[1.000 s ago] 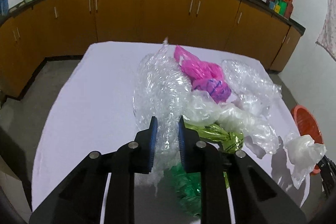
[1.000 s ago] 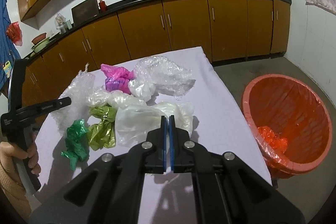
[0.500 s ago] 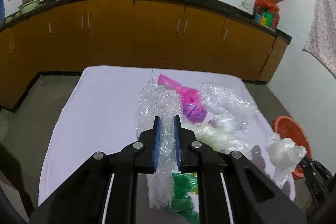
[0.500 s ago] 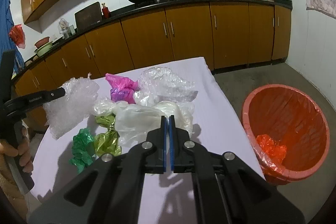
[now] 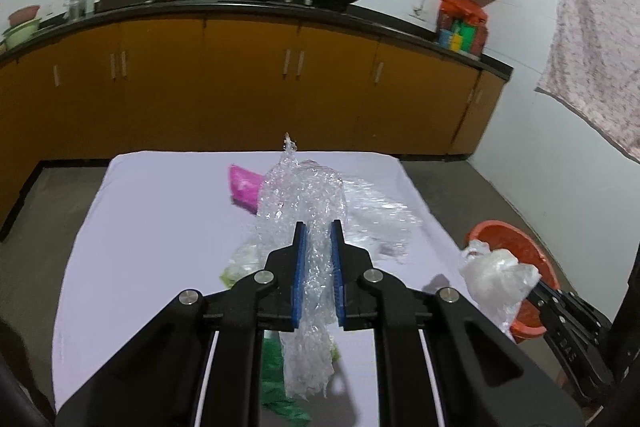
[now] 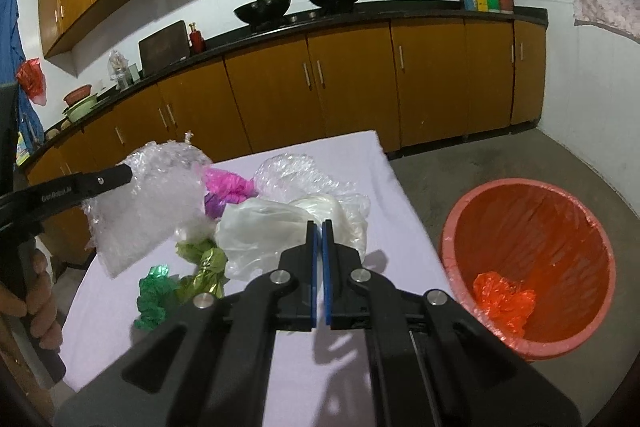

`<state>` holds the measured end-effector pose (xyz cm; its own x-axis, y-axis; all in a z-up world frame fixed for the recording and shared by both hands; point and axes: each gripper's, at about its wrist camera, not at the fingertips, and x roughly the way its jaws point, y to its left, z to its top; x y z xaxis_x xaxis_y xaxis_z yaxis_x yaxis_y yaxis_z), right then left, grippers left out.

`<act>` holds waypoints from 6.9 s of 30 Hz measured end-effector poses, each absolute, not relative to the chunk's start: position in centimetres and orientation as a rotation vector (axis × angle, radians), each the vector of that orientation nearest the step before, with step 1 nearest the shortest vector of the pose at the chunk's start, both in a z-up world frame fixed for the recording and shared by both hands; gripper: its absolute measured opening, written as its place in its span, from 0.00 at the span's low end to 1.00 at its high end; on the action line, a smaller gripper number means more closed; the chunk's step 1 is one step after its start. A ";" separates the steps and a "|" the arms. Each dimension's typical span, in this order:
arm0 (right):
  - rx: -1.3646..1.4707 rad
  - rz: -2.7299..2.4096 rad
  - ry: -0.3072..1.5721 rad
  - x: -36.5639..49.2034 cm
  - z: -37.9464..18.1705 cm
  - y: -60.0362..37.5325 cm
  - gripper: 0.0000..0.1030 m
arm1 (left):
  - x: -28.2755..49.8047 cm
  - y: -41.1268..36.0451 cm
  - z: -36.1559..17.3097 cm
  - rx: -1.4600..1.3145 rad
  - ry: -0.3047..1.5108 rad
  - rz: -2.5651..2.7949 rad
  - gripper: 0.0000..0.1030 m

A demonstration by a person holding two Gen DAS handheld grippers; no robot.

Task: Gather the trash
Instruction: 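Carry bubble wrap and clear bag over the orange basket and open both tools, then move both tools back over the remaining bags on the table, then grasp a green bag with the left tool while the right tool grasps an olive-green bag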

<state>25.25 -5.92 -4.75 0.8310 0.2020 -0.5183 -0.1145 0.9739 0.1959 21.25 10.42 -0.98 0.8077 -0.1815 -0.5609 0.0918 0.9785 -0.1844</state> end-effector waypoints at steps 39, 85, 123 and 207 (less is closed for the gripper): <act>0.264 -0.204 0.498 23.8 -5.1 -25.3 0.04 | 23.9 -11.8 -1.9 -0.046 0.626 -0.640 0.12; 0.293 -0.256 0.483 23.9 -6.7 -28.1 0.59 | 24.3 -9.1 -6.3 -0.046 0.723 -0.464 0.62; 0.143 0.090 0.567 25.1 -5.5 -9.2 0.69 | 16.8 14.7 -12.0 -0.159 0.851 0.096 0.67; 0.043 0.332 0.921 33.6 -14.8 10.4 0.33 | 16.9 30.4 -11.0 -0.317 0.786 0.301 0.37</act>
